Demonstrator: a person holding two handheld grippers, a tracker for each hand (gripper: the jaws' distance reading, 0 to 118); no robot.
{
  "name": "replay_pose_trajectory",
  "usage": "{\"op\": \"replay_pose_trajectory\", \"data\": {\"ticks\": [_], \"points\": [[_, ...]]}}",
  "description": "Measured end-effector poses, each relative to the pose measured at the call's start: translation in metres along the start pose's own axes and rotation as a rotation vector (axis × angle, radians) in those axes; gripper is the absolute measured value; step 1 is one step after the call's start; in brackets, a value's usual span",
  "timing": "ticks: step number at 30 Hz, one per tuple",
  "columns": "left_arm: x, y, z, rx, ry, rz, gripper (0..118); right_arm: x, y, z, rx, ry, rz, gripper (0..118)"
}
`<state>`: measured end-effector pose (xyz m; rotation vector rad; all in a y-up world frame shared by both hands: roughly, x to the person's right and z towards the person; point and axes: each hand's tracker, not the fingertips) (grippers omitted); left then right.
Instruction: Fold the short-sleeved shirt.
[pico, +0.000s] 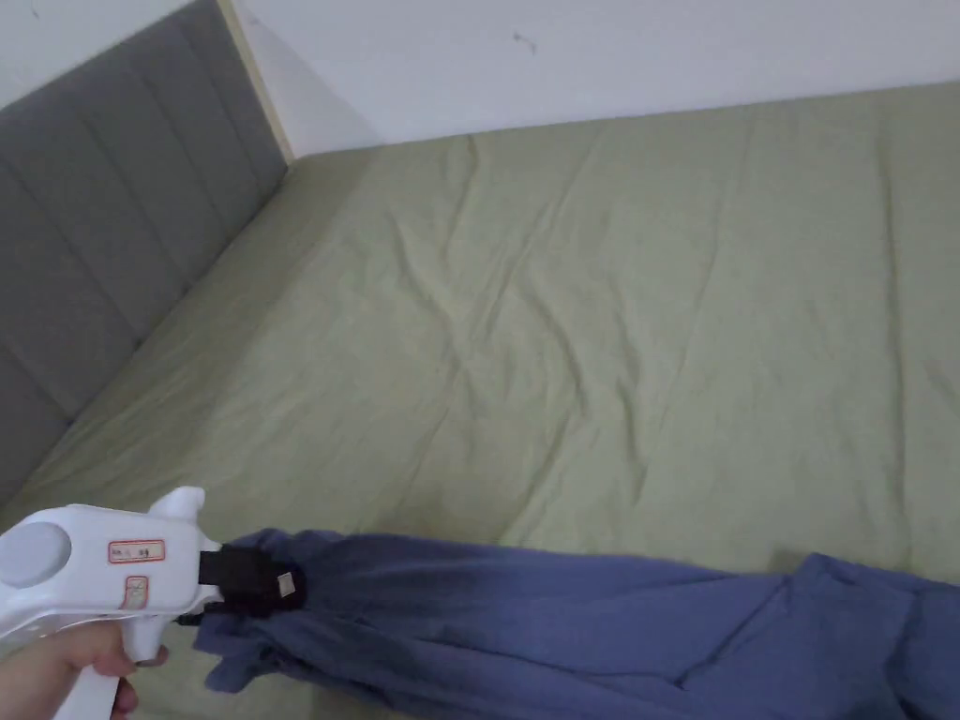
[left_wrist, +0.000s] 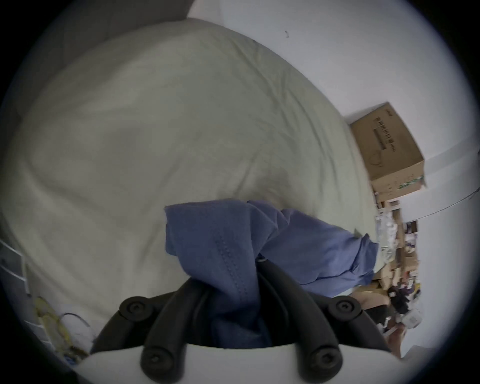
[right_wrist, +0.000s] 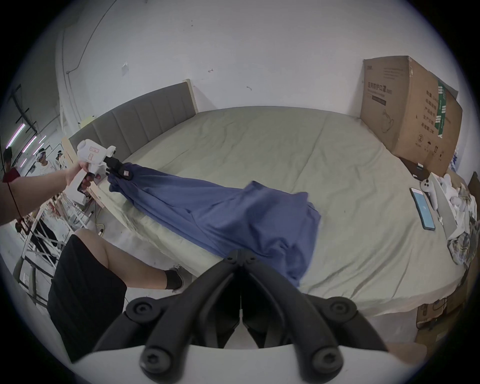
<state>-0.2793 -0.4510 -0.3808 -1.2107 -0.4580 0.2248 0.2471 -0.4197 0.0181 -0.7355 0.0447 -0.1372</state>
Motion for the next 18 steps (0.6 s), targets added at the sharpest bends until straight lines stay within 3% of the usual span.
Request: {"op": "replay_pose_trajectory", "data": {"ticks": [6, 8, 11, 18], "points": [[0.106, -0.015, 0.048, -0.016, 0.062, -0.181, 9, -0.009, -0.002, 0.002, 0.009, 0.045, 0.003, 0], [0.145, -0.019, 0.045, -0.004, -0.013, -0.221, 9, -0.011, -0.001, 0.005, 0.016, 0.056, 0.005, 0], [0.196, -0.021, 0.014, -0.036, -0.013, -0.313, 9, -0.012, -0.002, 0.014, 0.045, 0.061, 0.013, 0], [0.246, -0.044, -0.094, -0.18, 0.002, -0.343, 10, -0.002, -0.017, 0.045, 0.061, 0.028, -0.019, 0]]}}
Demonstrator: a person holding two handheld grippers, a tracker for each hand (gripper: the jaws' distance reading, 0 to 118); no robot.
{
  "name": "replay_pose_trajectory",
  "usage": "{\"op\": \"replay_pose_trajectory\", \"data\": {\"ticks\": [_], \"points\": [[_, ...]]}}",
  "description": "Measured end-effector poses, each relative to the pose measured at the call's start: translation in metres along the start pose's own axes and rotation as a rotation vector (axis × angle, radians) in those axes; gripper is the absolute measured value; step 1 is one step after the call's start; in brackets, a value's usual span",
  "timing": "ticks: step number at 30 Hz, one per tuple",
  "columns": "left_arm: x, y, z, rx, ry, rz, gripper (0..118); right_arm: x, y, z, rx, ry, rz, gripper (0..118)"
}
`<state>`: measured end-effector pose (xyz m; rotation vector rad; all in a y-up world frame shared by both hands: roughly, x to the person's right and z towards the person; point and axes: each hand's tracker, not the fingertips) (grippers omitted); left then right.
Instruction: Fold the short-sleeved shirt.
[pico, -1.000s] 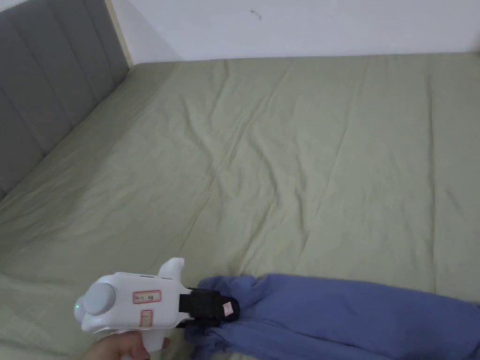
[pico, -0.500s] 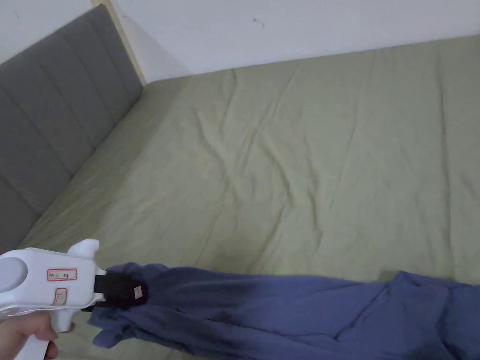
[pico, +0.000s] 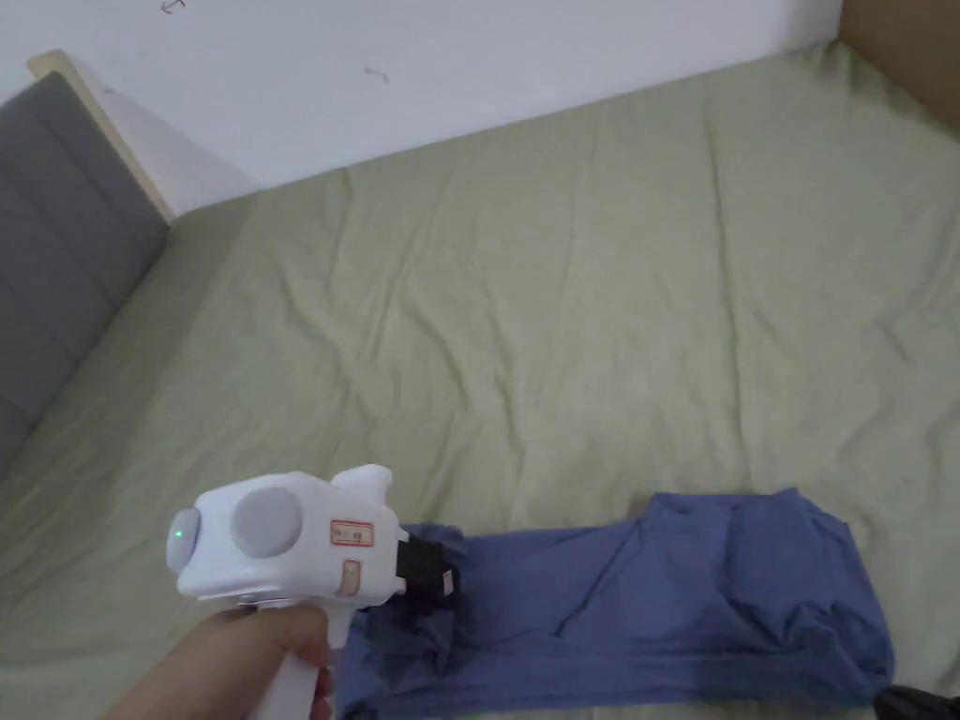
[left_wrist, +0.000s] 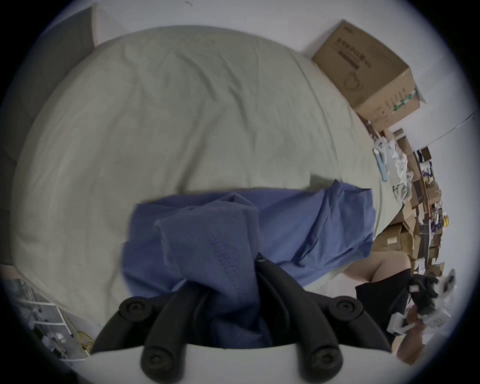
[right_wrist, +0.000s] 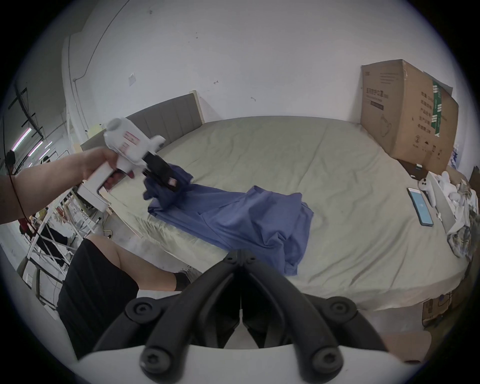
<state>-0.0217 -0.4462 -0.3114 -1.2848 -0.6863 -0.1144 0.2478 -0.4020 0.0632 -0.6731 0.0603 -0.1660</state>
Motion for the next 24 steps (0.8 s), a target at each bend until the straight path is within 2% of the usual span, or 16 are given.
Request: {"op": "replay_pose_trajectory", "data": {"ticks": [1, 2, 3, 4, 5, 6, 7, 10, 11, 13, 14, 17, 18, 21, 24], "points": [[0.005, -0.001, -0.011, -0.005, -0.039, 0.0, 19, 0.002, -0.003, 0.004, 0.005, -0.005, 0.003, 0], [0.008, -0.001, -0.017, -0.008, -0.058, 0.006, 44, 0.003, -0.006, 0.006, 0.008, -0.016, -0.001, 0], [0.015, -0.001, -0.024, -0.035, -0.117, 0.03, 96, 0.006, -0.008, 0.007, 0.003, -0.027, -0.011, 0], [0.018, -0.003, -0.022, -0.033, -0.151, 0.05, 117, 0.008, -0.011, 0.008, -0.003, -0.029, -0.022, 0], [0.019, -0.006, -0.01, 0.036, -0.18, 0.063, 117, 0.01, -0.013, 0.009, -0.009, -0.029, -0.035, 0], [0.021, -0.009, 0.002, 0.079, -0.207, 0.071, 110, 0.012, -0.015, 0.011, -0.009, -0.025, -0.041, 0], [0.021, -0.013, 0.014, 0.091, -0.202, 0.062, 108, 0.013, -0.017, 0.013, -0.007, -0.019, -0.045, 0], [0.004, -0.021, 0.042, 0.198, -0.028, 0.039, 105, 0.015, -0.019, 0.014, -0.005, -0.01, -0.042, 0], [0.001, -0.023, 0.045, 0.203, 0.043, 0.052, 96, 0.015, -0.019, 0.012, -0.006, -0.006, -0.042, 0], [0.0, -0.021, 0.029, 0.158, 0.136, 0.048, 26, 0.015, -0.017, 0.009, -0.016, 0.002, -0.04, 0], [0.002, -0.021, 0.015, 0.132, 0.164, 0.051, 2, 0.013, -0.016, 0.008, -0.02, 0.007, -0.031, 0], [0.023, -0.022, -0.024, 0.075, 0.091, 0.079, 3, 0.009, -0.014, 0.008, -0.017, 0.014, -0.007, 0], [0.04, -0.025, -0.034, 0.052, 0.063, 0.061, 3, 0.008, -0.014, 0.01, -0.014, 0.015, -0.003, 0], [0.077, -0.027, -0.06, 0.02, 0.106, -0.04, 3, 0.004, -0.012, 0.015, -0.015, 0.017, -0.007, 0], [0.084, -0.026, -0.054, 0.039, 0.034, -0.019, 3, 0.004, -0.015, 0.019, -0.014, 0.006, -0.009, 0]]}}
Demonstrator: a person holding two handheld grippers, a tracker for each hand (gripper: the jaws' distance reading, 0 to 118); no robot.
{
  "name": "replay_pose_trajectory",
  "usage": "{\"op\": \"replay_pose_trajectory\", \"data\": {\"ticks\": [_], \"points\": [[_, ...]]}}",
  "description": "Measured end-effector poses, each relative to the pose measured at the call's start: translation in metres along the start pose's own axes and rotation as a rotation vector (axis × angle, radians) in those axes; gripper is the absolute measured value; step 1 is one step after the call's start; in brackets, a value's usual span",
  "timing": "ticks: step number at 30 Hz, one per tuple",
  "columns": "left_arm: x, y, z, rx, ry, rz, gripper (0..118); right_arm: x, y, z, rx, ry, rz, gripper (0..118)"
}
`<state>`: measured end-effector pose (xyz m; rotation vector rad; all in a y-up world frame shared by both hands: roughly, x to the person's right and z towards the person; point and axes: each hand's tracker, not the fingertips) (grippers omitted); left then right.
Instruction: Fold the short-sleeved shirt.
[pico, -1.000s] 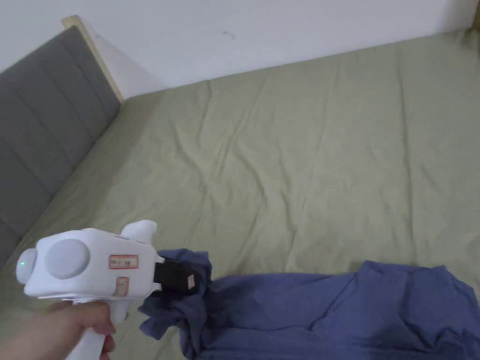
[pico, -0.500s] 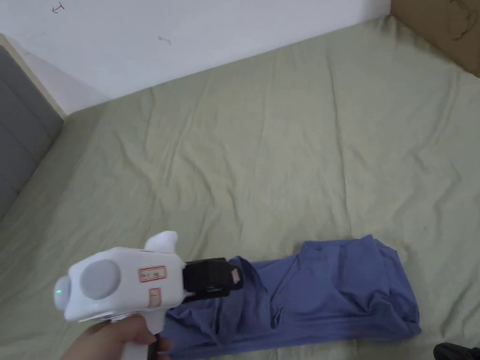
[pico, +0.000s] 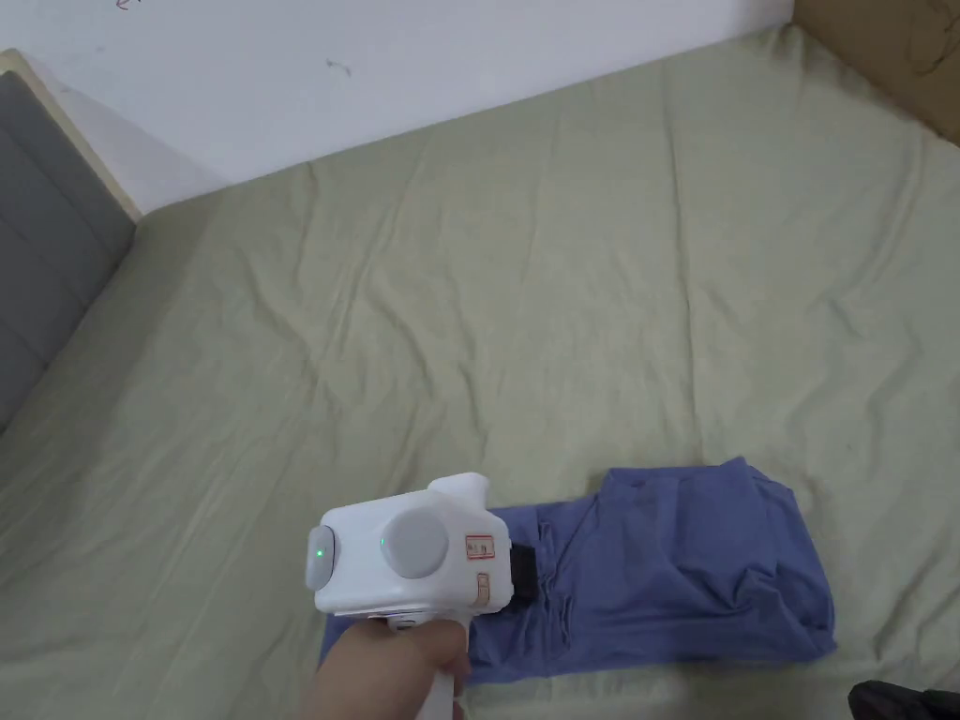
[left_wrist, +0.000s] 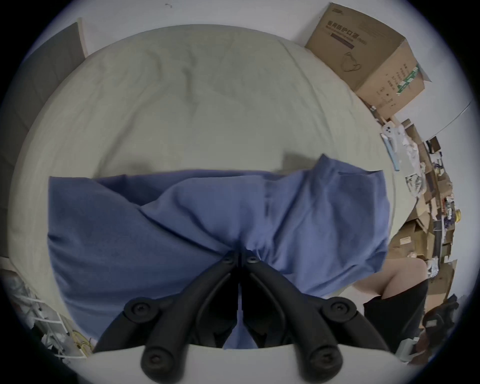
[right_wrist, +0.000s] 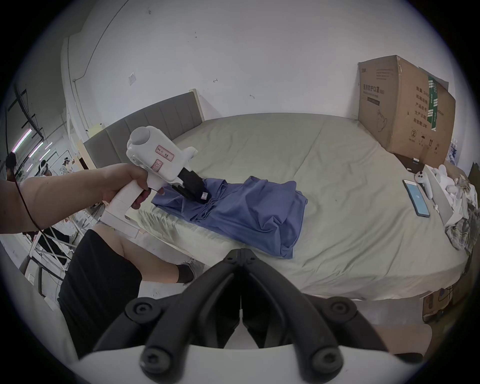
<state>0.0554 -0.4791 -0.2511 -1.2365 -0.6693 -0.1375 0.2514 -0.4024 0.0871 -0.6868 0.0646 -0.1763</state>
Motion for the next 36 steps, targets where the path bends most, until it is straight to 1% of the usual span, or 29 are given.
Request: {"op": "replay_pose_trajectory", "data": {"ticks": [3, 5, 7, 9, 10, 11, 12, 14, 15, 17, 18, 19, 22, 24, 25, 26, 27, 28, 29, 31, 36], "points": [[-0.016, 0.002, 0.035, 0.051, -0.093, 0.021, 3, 0.0, -0.001, 0.001, 0.0, -0.006, -0.005, 0], [-0.035, -0.001, 0.07, 0.129, -0.154, -0.003, 3, 0.0, 0.0, 0.0, -0.008, -0.007, 0.003, 0], [-0.074, -0.002, 0.098, 0.201, -0.234, 0.021, 3, -0.001, 0.001, -0.002, -0.011, -0.007, 0.005, 0], [-0.125, -0.006, 0.111, 0.247, -0.264, 0.08, 3, 0.001, 0.0, -0.006, -0.019, 0.006, 0.0, 0], [-0.152, -0.008, 0.109, 0.245, -0.283, 0.104, 3, 0.0, 0.001, -0.008, -0.024, 0.009, -0.002, 0], [-0.172, -0.013, 0.109, 0.195, -0.325, 0.171, 5, -0.002, 0.002, -0.01, -0.029, 0.011, 0.0, 0], [-0.194, -0.02, 0.103, 0.178, -0.331, 0.25, 28, -0.004, 0.004, -0.011, -0.034, 0.013, 0.006, 0], [-0.23, -0.035, 0.09, 0.186, -0.344, 0.361, 102, -0.009, 0.006, -0.011, -0.039, 0.012, 0.03, 0], [-0.236, -0.04, 0.081, 0.185, -0.397, 0.385, 118, -0.011, 0.007, -0.01, -0.038, 0.013, 0.039, 0], [-0.25, -0.047, 0.066, 0.202, -0.511, 0.44, 117, -0.013, 0.009, -0.011, -0.045, 0.013, 0.047, 0], [-0.248, -0.048, 0.056, 0.206, -0.532, 0.461, 118, -0.013, 0.009, -0.013, -0.055, 0.012, 0.048, 0], [-0.227, -0.05, 0.053, 0.202, -0.551, 0.462, 118, -0.013, 0.009, -0.015, -0.064, 0.006, 0.047, 0], [-0.202, -0.044, 0.022, 0.112, -0.563, 0.397, 116, -0.015, 0.011, -0.02, -0.081, -0.01, 0.046, 0], [-0.196, -0.04, 0.016, 0.131, -0.489, 0.273, 115, -0.018, 0.014, -0.021, -0.077, -0.007, 0.043, 0], [-0.192, -0.038, 0.017, 0.145, -0.52, 0.224, 108, -0.019, 0.016, -0.022, -0.074, -0.002, 0.042, 0], [-0.19, -0.037, 0.017, 0.156, -0.545, 0.205, 86, -0.021, 0.018, -0.023, -0.071, 0.003, 0.039, 0], [-0.201, -0.034, 0.015, 0.142, -0.547, 0.216, 22, -0.023, 0.019, -0.024, -0.07, 0.007, 0.037, 0], [-0.205, -0.032, 0.013, 0.119, -0.5, 0.219, 11, -0.025, 0.02, -0.026, -0.07, 0.012, 0.035, 0], [-0.207, -0.032, 0.009, 0.086, -0.446, 0.217, 11, -0.026, 0.021, -0.028, -0.072, 0.019, 0.033, 0], [-0.212, -0.033, 0.015, 0.094, -0.502, 0.233, 11, -0.029, 0.021, -0.033, -0.083, 0.025, 0.038, 0], [-0.212, -0.03, 0.042, 0.126, -0.452, 0.191, 11, -0.035, 0.022, -0.037, -0.09, 0.042, 0.053, 0]]}}
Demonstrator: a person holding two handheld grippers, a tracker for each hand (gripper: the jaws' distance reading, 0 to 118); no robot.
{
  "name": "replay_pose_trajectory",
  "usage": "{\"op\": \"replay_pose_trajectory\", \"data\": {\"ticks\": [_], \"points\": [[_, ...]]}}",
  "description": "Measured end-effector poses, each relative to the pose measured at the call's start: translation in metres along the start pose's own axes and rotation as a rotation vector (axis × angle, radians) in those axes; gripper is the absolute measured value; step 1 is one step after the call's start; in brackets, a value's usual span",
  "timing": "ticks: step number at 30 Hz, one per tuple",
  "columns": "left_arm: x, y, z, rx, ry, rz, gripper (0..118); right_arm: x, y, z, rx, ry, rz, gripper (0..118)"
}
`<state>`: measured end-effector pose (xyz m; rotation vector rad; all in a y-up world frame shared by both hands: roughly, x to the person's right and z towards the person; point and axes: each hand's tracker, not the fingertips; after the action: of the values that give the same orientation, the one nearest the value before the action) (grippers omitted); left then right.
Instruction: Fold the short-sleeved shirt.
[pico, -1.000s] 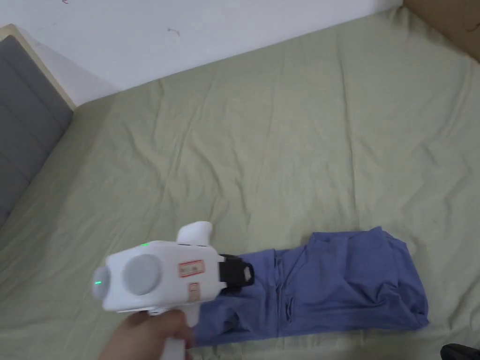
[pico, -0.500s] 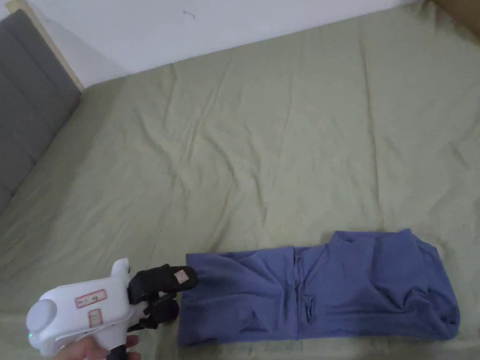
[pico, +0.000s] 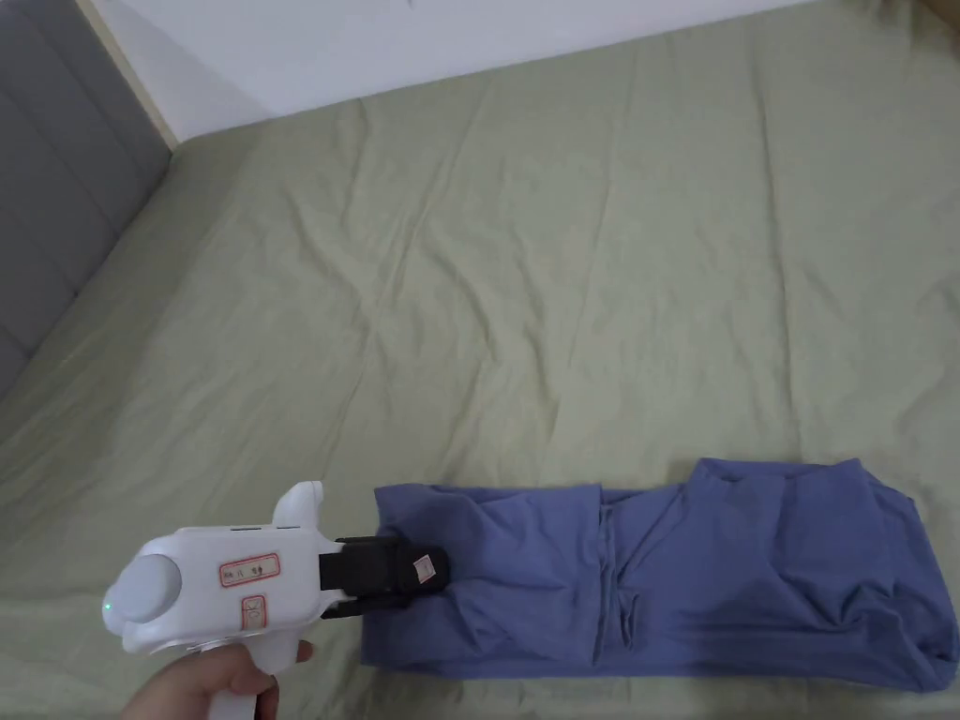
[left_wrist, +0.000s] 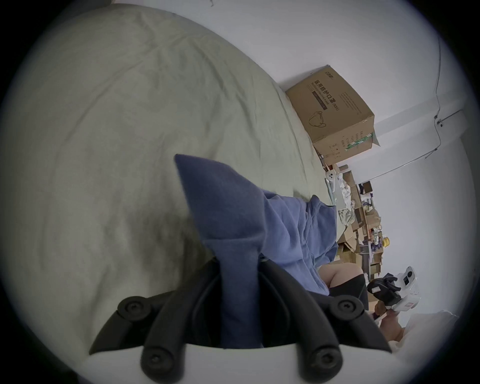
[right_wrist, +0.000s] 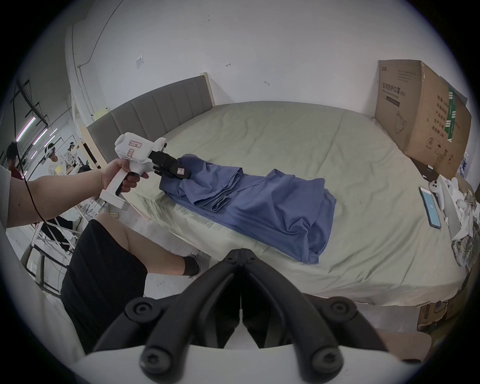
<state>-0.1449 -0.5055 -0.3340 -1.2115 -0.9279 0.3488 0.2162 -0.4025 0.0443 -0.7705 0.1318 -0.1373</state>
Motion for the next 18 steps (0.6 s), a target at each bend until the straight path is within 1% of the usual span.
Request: {"op": "replay_pose_trajectory", "data": {"ticks": [3, 5, 7, 9, 11, 14, 16, 18], "points": [[-0.01, 0.006, 0.026, -0.006, 0.093, 0.008, 11, 0.0, 0.001, 0.0, 0.007, 0.003, 0.004, 0], [-0.015, 0.01, 0.049, -0.02, 0.221, 0.027, 11, 0.001, 0.002, 0.0, 0.017, 0.01, -0.001, 0], [-0.008, 0.015, 0.071, -0.031, 0.309, 0.038, 11, 0.001, 0.004, 0.002, 0.022, 0.018, -0.006, 0], [0.012, 0.019, 0.091, -0.032, 0.429, -0.008, 11, 0.003, 0.003, 0.004, 0.037, 0.028, 0.004, 0], [0.026, 0.027, 0.11, -0.024, 0.497, -0.055, 11, 0.004, 0.003, 0.004, 0.049, 0.027, 0.006, 0], [0.082, 0.031, 0.108, -0.027, 0.603, -0.096, 11, 0.009, -0.001, 0.006, 0.061, 0.036, -0.014, 0], [0.113, 0.032, 0.096, -0.029, 0.609, -0.167, 11, 0.012, -0.004, 0.009, 0.066, 0.041, -0.023, 0], [0.154, 0.029, 0.071, -0.05, 0.578, -0.243, 11, 0.014, -0.006, 0.013, 0.066, 0.04, -0.025, 0]]}}
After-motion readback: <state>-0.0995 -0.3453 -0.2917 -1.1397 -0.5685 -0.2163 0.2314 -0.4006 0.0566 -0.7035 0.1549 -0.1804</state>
